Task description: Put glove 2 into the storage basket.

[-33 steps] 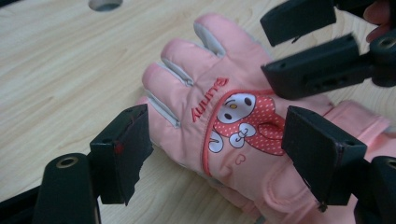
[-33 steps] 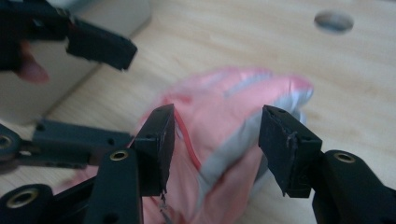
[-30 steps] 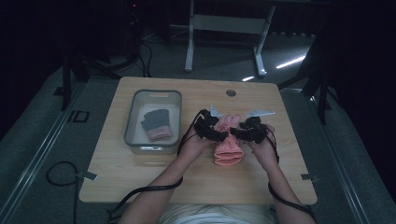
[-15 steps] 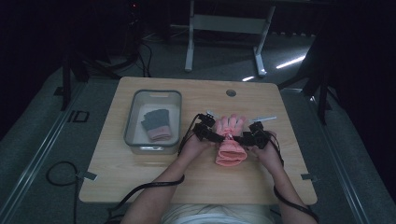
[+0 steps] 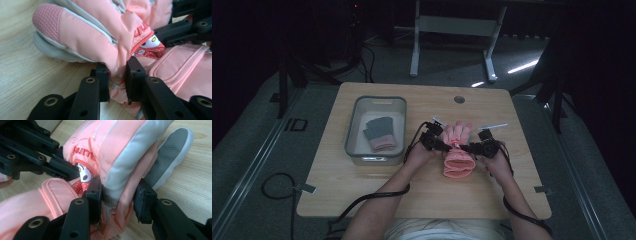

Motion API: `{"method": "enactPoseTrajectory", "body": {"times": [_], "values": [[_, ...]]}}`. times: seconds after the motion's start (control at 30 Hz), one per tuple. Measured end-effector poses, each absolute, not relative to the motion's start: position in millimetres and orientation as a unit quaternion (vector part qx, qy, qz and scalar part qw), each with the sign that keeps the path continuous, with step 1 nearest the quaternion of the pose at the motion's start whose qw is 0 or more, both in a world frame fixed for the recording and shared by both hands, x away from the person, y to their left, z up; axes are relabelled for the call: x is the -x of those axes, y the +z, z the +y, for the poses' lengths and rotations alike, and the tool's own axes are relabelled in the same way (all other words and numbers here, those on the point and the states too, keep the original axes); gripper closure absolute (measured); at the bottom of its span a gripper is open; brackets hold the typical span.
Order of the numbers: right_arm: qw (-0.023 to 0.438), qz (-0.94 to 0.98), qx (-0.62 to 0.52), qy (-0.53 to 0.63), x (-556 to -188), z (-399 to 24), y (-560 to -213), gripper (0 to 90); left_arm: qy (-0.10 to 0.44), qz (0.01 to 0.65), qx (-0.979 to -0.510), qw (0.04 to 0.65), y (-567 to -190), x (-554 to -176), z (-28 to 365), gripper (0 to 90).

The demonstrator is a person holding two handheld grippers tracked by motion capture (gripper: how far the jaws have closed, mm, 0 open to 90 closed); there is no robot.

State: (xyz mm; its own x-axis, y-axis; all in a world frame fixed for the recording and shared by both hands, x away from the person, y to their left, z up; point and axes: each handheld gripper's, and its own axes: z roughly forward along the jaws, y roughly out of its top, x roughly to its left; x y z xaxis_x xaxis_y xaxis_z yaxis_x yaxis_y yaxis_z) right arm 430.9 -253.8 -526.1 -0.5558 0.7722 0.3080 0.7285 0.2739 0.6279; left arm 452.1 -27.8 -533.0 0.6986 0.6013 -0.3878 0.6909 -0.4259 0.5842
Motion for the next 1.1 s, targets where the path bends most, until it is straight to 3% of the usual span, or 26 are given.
{"method": "enactPoseTrajectory", "body": {"times": [0.17, 1.1], "values": [[0.015, 0.788, -0.474, 0.392, -428, -259, -519, 64.4, -0.048, 0.372, -0.847, 0.376, -515, -446, -30, 76.4], [0.071, 0.787, -0.422, 0.444, -429, -219, -431, 65.0, 0.034, 0.370, -0.834, 0.408, -417, -434, 14, 76.5]]}}
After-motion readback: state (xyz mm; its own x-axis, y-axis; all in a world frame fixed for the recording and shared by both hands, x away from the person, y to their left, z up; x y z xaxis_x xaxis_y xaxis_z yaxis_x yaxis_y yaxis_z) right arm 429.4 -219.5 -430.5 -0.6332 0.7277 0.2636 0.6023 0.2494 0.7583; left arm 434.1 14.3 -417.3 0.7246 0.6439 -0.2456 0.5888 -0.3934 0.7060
